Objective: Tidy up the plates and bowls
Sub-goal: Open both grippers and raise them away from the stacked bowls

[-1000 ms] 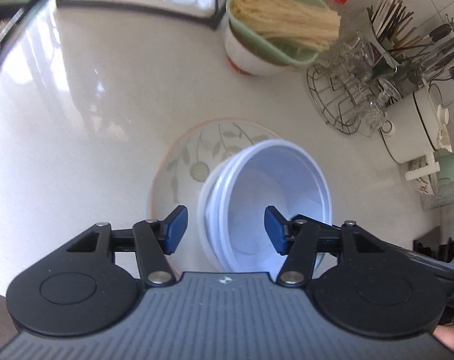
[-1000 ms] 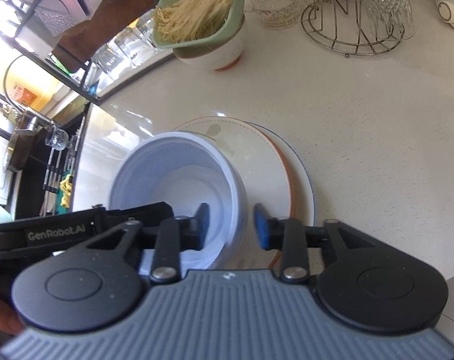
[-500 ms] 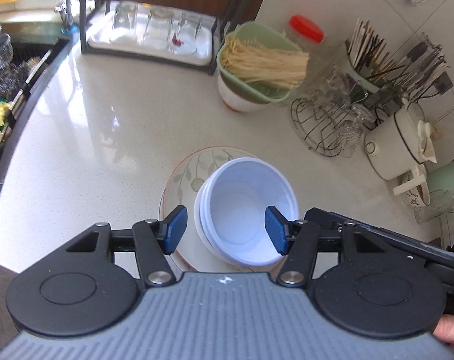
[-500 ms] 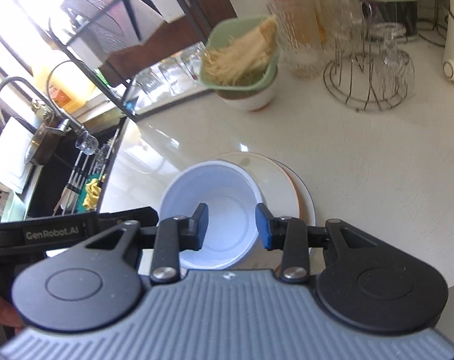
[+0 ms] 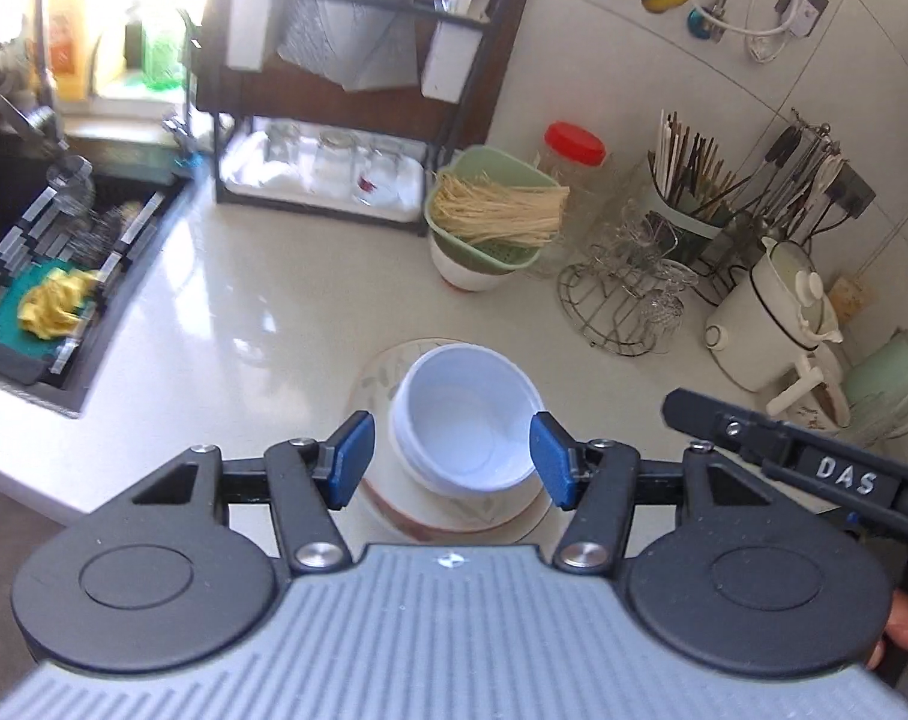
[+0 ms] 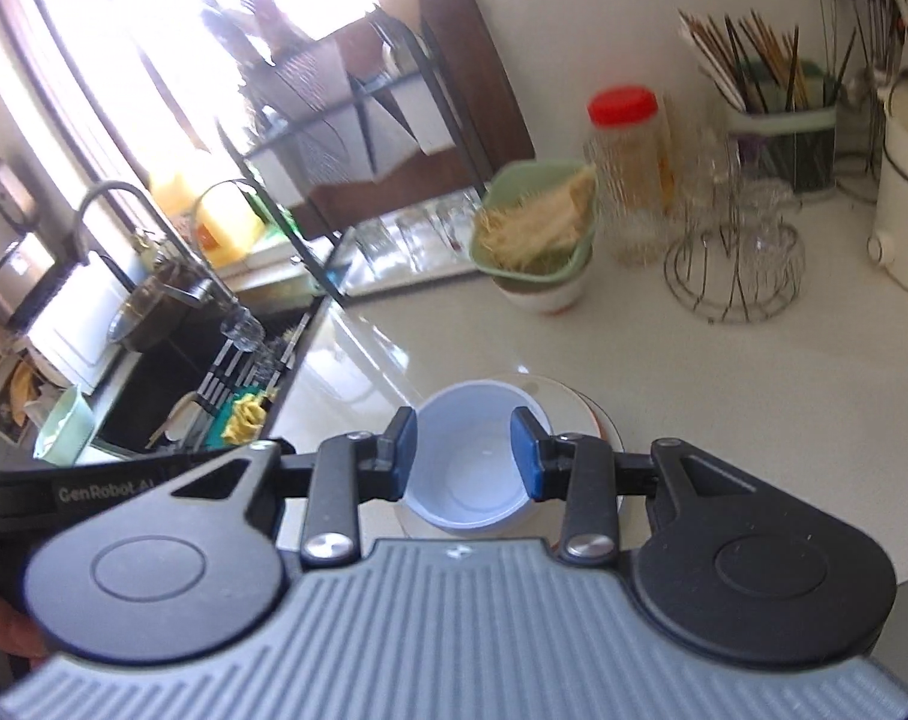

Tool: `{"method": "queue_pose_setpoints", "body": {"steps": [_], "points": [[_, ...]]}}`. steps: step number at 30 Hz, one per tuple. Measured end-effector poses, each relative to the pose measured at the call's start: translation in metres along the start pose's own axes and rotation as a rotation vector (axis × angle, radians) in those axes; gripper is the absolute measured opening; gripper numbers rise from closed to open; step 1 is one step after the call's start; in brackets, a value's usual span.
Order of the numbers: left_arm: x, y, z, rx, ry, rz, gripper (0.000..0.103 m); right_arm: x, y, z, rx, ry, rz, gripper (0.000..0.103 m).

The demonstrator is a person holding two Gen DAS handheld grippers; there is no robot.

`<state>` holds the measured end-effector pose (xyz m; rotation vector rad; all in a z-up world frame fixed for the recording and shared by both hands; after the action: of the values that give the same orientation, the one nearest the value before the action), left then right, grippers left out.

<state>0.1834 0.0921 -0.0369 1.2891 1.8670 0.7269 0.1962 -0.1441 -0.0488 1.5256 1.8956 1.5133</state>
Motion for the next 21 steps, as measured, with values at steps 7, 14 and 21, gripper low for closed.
{"method": "queue_pose_setpoints", "body": {"steps": [7,14,21], "points": [[-0.015,-0.022,-0.062,-0.059,0.026,0.018,0.063,0.008,-0.018,-0.054,-0.022,0.042,0.004,0.038],[-0.026,-0.051,-0.111,-0.089,0.053,0.033,0.063,0.015,-0.034,-0.100,-0.073,0.045,-0.046,0.038],[-0.032,-0.070,-0.140,-0.117,0.072,0.055,0.064,0.015,-0.048,-0.129,-0.118,0.036,-0.080,0.038]]}}
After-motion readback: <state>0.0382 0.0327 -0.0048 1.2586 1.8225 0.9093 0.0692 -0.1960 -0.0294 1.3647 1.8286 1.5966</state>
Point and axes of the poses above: each gripper's, at about its wrist camera, not at the fingertips, and z roughly the way its jaws point, x to its left, y to its top, the point moved 1 cm from there along z, roughly the way its jaws point, and after that the axes turned 13 degrees about -x, right-handed, at the moved point
